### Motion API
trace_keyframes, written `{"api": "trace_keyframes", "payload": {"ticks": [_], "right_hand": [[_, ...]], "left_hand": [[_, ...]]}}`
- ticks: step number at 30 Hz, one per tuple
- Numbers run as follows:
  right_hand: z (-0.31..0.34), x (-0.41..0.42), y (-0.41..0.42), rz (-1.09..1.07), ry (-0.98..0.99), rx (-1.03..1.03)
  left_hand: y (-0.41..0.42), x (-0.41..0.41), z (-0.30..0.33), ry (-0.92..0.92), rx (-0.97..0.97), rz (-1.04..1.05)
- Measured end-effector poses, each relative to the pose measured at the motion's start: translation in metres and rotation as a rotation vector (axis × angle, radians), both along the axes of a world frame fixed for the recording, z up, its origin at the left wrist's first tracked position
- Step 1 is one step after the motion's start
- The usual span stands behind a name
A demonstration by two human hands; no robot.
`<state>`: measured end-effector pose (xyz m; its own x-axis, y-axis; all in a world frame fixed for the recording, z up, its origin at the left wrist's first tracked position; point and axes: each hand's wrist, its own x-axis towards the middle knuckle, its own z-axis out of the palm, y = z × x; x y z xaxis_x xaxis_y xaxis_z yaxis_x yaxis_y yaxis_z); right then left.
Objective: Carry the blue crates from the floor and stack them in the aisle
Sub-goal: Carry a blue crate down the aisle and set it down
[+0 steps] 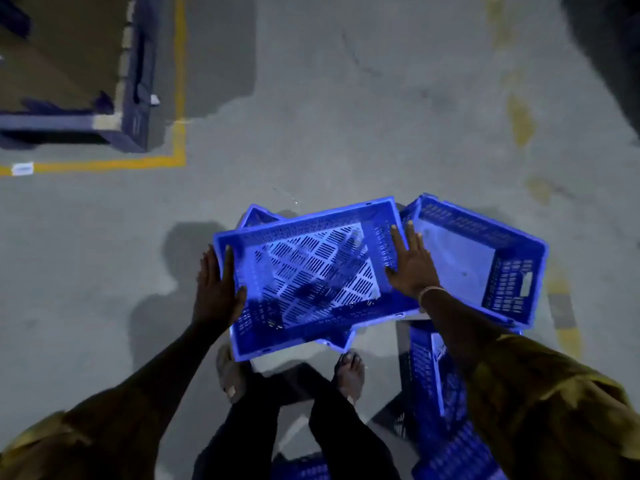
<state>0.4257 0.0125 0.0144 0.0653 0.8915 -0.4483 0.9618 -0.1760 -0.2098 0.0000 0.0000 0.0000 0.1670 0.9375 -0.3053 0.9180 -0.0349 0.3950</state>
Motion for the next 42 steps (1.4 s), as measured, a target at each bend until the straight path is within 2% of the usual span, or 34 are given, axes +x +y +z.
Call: {"api": "trace_keyframes", "payload": {"ticks": [3, 6, 9, 12, 16, 22, 26, 30, 42], "right_hand": [[-0.040, 0.018, 0.009, -0.042, 0.008, -0.025], [-0.075, 0.023, 0.015, -0.080, 0.028, -0.092], [-0.095, 0.025, 0.018, -0.129, 0.005, -0.139], [-0.096, 0.027, 0.018, -0.132, -0.017, -0.114], [-0.076, 0.026, 0.022, -0.086, -0.024, -0.091], [-0.009, 0.007, 0.037, -0.066, -0.029, -0.091], [0.047, -0.014, 0.055, -0.003, 0.017, -0.046], [0.109, -0.047, 0.077, 0.062, 0.067, 0.032], [0.287, -0.232, 0.133, 0.293, 0.114, 0.199]], "left_hand": [[-0.009, 0.003, -0.037, 0.017, -0.085, 0.189], [-0.025, 0.008, -0.072, -0.034, -0.165, 0.267], [-0.032, 0.013, -0.082, 0.022, -0.233, 0.389], [-0.033, 0.007, -0.081, 0.087, -0.238, 0.383], [-0.027, -0.009, -0.066, 0.061, -0.225, 0.356], [-0.014, -0.028, 0.000, 0.023, -0.184, 0.384], [-0.008, -0.060, 0.048, -0.023, -0.125, 0.368], [-0.004, -0.101, 0.099, 0.006, -0.057, 0.334], [-0.054, -0.247, 0.283, 0.053, 0.168, 0.541]]}}
